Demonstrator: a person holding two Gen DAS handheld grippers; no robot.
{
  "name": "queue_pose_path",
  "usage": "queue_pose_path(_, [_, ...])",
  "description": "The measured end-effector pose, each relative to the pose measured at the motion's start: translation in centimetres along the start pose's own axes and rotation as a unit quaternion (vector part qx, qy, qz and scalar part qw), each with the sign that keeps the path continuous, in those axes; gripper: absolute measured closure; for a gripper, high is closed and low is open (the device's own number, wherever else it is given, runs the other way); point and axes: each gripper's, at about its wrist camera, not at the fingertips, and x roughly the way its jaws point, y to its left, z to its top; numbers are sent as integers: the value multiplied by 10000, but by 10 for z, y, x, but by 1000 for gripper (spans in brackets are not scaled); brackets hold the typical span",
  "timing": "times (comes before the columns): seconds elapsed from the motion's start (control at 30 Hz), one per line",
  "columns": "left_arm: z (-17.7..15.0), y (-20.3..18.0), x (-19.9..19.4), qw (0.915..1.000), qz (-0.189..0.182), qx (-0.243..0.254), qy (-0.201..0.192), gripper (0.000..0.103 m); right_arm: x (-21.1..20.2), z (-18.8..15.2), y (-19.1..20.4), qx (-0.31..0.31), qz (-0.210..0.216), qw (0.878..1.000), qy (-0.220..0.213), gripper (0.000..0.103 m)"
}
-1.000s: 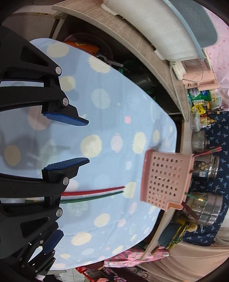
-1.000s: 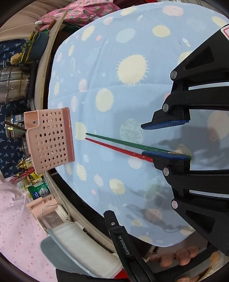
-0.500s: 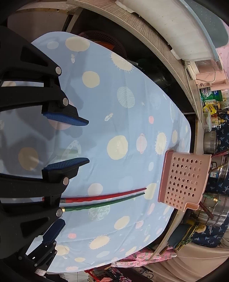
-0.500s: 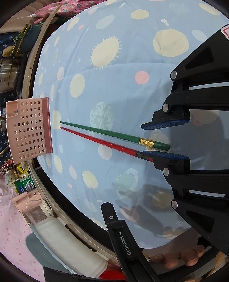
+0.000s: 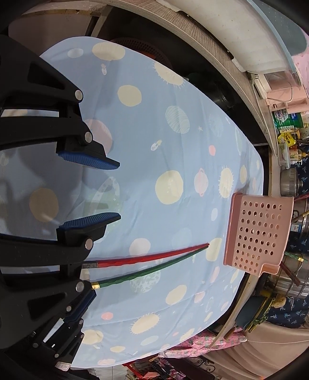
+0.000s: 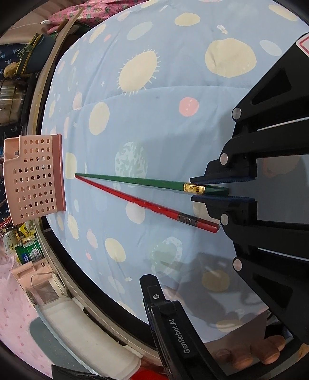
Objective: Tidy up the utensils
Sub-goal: 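Grasp the green gold-banded chopstick with the right tool while the left tool grasps the red one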
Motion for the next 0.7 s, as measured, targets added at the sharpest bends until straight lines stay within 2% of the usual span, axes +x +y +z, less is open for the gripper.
queue_pose_path(0.1, [-2, -4, 0, 10000, -6, 28, 21, 54, -2, -1, -8, 109, -43, 9999, -29, 96])
queue_pose_path(0.3, [-8, -19, 1, 9997, -112, 206, 52, 50, -8, -4, -25, 335, -149, 9993, -80, 96])
queue_pose_path(0.43, [-12, -32, 2, 9992, -189, 335, 94, 39, -12, -7, -38, 487, -209, 9985, -109, 96])
queue_pose_path(0.7, [-20, -55, 14, 9977, -264, 571, 261, 37, -16, -12, -50, 651, -203, 9976, -128, 96])
